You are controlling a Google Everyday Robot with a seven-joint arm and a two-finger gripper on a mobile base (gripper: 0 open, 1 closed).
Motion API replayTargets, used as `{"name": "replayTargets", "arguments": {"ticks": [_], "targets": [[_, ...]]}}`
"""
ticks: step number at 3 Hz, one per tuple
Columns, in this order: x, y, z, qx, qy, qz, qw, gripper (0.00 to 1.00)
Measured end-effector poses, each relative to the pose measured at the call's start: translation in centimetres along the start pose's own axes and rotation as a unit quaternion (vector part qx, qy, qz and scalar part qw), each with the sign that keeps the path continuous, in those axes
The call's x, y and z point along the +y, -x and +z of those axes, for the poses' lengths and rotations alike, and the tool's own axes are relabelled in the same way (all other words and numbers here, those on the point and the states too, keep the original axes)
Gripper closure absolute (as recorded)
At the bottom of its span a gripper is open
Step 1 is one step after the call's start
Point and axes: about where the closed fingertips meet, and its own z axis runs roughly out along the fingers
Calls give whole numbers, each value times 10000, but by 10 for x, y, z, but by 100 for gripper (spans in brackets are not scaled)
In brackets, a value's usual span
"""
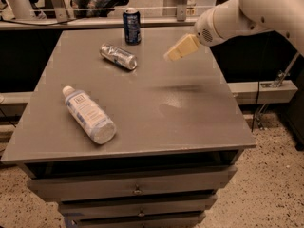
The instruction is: Pick pepsi can
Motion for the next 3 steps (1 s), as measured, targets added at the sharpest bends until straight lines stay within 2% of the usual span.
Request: {"name": "replayTargets", "arguments": {"ticks": [1, 3], "targets": [[-8, 12, 18, -339, -125, 118, 9993, 0], [-38, 60, 82, -1161, -124, 371, 9925, 0]]}}
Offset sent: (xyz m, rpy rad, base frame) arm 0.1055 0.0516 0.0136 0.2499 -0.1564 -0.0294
